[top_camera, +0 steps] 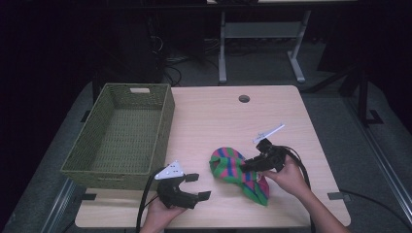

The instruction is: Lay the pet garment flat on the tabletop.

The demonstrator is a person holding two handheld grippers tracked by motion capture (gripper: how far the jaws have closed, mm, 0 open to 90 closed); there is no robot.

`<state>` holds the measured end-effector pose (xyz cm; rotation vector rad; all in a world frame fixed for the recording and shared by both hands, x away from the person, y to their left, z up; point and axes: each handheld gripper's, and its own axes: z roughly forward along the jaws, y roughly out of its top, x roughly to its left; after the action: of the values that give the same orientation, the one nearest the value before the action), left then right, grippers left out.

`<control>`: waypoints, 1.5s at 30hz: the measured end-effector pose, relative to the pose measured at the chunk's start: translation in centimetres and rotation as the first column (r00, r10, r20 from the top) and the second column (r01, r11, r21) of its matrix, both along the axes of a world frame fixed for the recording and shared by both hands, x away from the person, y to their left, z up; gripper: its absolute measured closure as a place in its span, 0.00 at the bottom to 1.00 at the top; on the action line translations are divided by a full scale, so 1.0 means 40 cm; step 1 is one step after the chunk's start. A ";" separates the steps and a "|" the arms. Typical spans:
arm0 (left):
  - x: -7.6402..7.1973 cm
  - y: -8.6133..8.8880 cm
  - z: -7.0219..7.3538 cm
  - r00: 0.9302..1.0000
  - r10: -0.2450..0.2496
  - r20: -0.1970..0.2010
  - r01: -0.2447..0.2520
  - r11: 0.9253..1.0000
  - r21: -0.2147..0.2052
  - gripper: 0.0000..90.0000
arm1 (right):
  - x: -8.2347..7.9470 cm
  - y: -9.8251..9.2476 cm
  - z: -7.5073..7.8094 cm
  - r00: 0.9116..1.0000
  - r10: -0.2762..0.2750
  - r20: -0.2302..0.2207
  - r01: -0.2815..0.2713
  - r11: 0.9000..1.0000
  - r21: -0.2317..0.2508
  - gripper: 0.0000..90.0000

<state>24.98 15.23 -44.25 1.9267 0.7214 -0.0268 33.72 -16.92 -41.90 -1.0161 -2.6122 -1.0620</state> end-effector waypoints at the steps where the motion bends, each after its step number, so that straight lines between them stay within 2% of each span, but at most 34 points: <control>1: -0.001 -0.001 0.000 1.000 0.003 -0.001 -0.003 1.000 -0.003 0.20 | -0.002 0.003 -0.004 1.000 -0.001 -0.009 0.001 1.000 -0.004 0.81; 6: 0.000 0.006 0.002 1.000 0.011 0.001 -0.011 1.000 -0.010 0.20 | -0.007 0.023 -0.039 0.999 0.015 -0.033 -0.016 1.000 -0.020 0.78; 11: 0.002 0.011 0.002 1.000 0.015 -0.001 -0.015 1.000 -0.016 0.20 | -0.008 0.029 -0.051 0.998 0.034 -0.046 -0.036 0.999 -0.034 0.70; 16: 0.001 0.012 0.004 1.000 0.015 0.004 -0.015 1.000 -0.013 0.20 | -0.012 0.020 -0.031 0.998 0.052 -0.045 -0.053 0.998 -0.017 0.54; 19: 0.002 0.011 0.003 1.000 0.015 0.004 -0.015 1.000 -0.009 0.20 | -0.022 0.014 -0.004 0.998 0.066 -0.010 -0.066 0.998 0.006 0.48; 20: 0.001 0.011 0.003 1.000 0.015 0.005 -0.015 1.000 -0.010 0.20 | -0.030 0.014 0.015 0.997 0.071 0.014 -0.071 0.997 0.002 0.48; 22: 0.002 0.010 0.002 1.000 0.013 0.010 -0.013 1.000 -0.009 0.20 | -0.034 0.015 0.022 0.997 0.071 0.019 -0.071 0.997 0.001 0.47; 23: 0.001 0.009 0.003 1.000 0.013 0.006 -0.013 1.000 -0.007 0.20 | -0.038 0.016 0.032 0.996 0.077 0.035 -0.077 0.997 0.000 0.46; 25: 0.002 0.010 0.002 1.000 0.014 0.008 -0.014 1.000 -0.009 0.20 | -0.050 0.021 0.049 0.995 0.089 0.049 -0.090 0.996 0.020 0.47; 27: 0.004 0.011 0.002 1.000 0.013 0.011 -0.013 1.000 -0.007 0.20 | -0.061 0.029 0.060 0.991 0.110 0.069 -0.113 0.993 0.034 0.48; 30: 0.004 0.012 0.001 1.000 0.015 0.008 -0.015 1.000 -0.008 0.20 | -0.077 0.050 0.068 0.985 0.155 0.076 -0.158 0.987 0.040 0.50; 35: 0.002 0.013 0.003 1.000 0.011 0.011 -0.011 1.000 -0.009 0.20 | -0.090 0.088 0.066 0.975 0.213 0.071 -0.215 0.976 0.021 0.51; 39: 0.003 0.014 0.002 1.000 0.012 0.008 -0.012 1.000 -0.010 0.20 | -0.098 0.116 0.056 0.968 0.238 0.081 -0.237 0.971 -0.025 0.52; 41: 0.003 0.014 0.002 1.000 0.013 0.007 -0.013 1.000 -0.012 0.20 | -0.096 0.129 0.048 0.960 0.261 0.101 -0.257 0.965 -0.051 0.53; 45: 0.004 0.015 0.002 1.000 0.014 0.009 -0.014 1.000 -0.009 0.20 | -0.091 0.147 0.040 0.957 0.273 0.101 -0.266 0.961 -0.081 0.53</control>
<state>25.14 15.82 -44.17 1.9124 0.7269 -0.0124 30.08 -11.06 -40.31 -0.6013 -2.7886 -0.9968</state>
